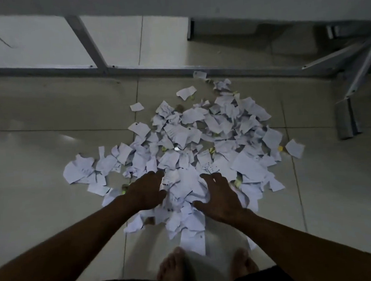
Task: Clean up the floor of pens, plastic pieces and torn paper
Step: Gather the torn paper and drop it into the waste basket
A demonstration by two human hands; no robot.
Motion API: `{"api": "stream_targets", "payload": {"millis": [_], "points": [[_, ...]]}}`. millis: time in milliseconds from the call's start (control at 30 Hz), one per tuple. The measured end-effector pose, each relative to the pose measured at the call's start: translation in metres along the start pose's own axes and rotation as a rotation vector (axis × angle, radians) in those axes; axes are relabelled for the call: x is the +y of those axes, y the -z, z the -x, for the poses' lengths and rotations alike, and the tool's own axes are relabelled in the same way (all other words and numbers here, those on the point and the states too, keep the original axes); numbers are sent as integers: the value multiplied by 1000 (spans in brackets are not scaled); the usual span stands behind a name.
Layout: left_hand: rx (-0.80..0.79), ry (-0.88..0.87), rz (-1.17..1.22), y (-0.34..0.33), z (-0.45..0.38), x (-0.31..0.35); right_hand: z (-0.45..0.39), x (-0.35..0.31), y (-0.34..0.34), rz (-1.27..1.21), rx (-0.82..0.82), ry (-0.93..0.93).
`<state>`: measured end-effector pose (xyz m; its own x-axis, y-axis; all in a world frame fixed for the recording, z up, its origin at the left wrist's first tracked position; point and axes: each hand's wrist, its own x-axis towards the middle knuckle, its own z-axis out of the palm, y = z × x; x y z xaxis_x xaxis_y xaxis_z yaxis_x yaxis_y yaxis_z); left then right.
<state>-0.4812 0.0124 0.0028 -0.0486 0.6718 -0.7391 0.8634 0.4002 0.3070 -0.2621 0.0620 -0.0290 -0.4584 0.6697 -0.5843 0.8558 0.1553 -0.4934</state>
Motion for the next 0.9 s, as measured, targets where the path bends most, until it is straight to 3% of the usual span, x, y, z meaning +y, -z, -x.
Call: {"api": "stream_targets", "payload": {"millis": [67, 200, 367, 533, 633, 900], "points": [[-10, -15, -70, -17, -23, -14, -18, 12, -35, 74, 76, 55], [115, 2, -194, -59, -56, -45, -51, 26, -92, 226, 297, 150], [271, -20, -173, -107, -83, -72, -74, 29, -102, 279, 333, 108], [481, -317, 108, -157, -94, -89, -69, 41, -109, 240, 176, 138], [600, -276, 339, -172, -98, -78, -69, 48, -116, 252, 137, 244], [825, -221, 568, -186, -114, -37, -80, 58, -140, 220, 343, 285]]}}
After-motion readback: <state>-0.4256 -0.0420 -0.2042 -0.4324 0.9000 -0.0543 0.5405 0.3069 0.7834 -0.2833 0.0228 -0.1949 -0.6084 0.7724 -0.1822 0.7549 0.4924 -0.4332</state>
